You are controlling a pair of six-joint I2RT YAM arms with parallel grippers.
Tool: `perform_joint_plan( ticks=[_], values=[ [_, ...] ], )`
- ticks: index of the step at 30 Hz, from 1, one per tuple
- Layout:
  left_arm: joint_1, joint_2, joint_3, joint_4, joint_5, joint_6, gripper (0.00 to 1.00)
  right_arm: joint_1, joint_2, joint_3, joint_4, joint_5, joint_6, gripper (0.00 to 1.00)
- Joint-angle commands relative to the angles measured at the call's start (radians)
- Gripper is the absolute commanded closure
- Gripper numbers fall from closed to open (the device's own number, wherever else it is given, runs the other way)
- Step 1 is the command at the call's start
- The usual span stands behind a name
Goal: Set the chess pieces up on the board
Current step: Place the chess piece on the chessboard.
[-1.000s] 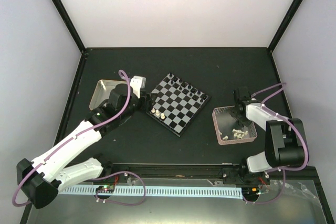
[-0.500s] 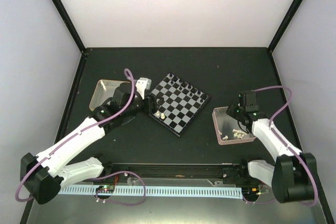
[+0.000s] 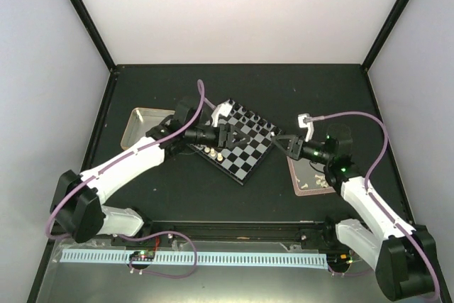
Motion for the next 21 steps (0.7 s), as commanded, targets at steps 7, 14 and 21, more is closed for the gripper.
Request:
perform_joint_plan(
  ticks=[7, 14, 21],
  values=[
    [0.000, 0.071, 0.097, 0.028, 0.287, -0.027, 0.35, 0.194, 0.008, 0.085, 0.066, -0.233, -0.100, 0.85],
    [-0.027, 0.102, 0.083, 0.086, 0.360, -0.061, 0.51, 0.245, 0.037, 0.129, -0.009, -0.248, -0.169, 0.86],
    [-0.032, 0.111, 0.064, 0.128, 0.373, -0.082, 0.76, 0.254, 0.045, 0.126, -0.020, -0.233, -0.177, 0.86]
  ],
)
